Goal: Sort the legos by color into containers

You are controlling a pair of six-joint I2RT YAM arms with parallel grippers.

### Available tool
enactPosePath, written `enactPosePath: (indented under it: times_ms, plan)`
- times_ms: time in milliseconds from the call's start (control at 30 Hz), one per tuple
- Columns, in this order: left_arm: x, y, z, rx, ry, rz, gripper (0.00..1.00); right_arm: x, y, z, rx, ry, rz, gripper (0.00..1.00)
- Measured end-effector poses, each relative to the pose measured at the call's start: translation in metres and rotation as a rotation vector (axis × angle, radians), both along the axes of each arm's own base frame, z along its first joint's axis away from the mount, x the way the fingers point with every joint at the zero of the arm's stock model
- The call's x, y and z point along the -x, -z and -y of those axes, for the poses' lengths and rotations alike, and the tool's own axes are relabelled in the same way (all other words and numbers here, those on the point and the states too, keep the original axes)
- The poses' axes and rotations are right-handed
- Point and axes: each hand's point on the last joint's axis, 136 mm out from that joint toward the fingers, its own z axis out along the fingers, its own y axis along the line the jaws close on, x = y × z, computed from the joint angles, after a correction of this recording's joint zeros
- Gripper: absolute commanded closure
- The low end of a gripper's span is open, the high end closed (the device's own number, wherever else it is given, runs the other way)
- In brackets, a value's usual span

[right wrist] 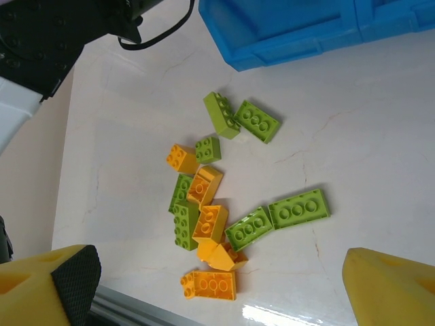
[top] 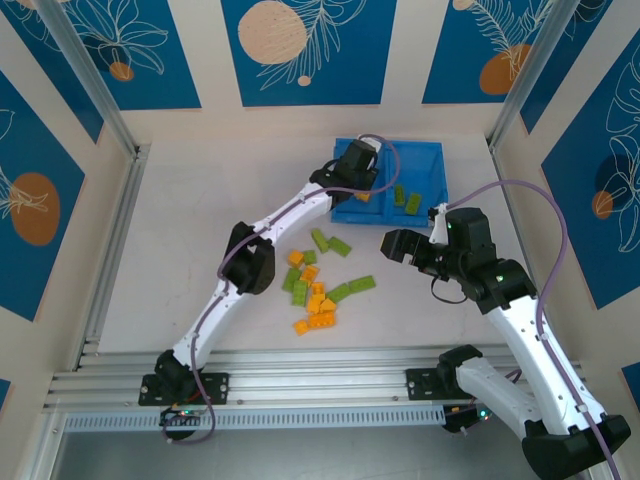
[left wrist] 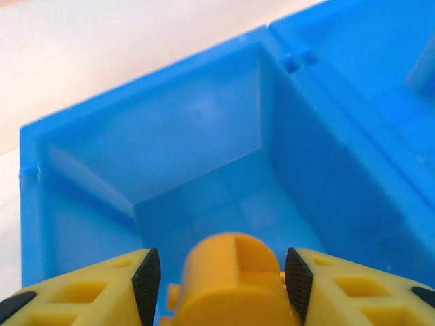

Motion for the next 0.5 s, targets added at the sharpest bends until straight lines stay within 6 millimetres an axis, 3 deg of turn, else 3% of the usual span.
enactPosePath:
  times_ms: [100,167,267,367,500]
  plan:
    - [0.004,-0.011,0.001,0.012,0.009,0.0,0.37,0.0,0.0,0.0,-0.001,0.003,-0.002,0.07]
    - [0.008,-0.025,0.001,0.031,0.017,0.0,0.37,-0.001,0.0,0.0,-0.001,0.003,-0.002,0.07]
    - [0.019,-0.063,-0.002,0.067,0.036,0.018,0.39,-0.002,0.001,-0.001,0.0,0.001,-0.005,0.07]
    - [0.044,-0.107,-0.014,0.111,0.056,0.033,0.39,-0.003,0.004,-0.002,0.006,-0.003,-0.013,0.07]
    - [0.106,-0.161,-0.049,0.174,0.104,0.066,0.4,-0.006,0.008,-0.013,0.018,-0.042,-0.016,0.08]
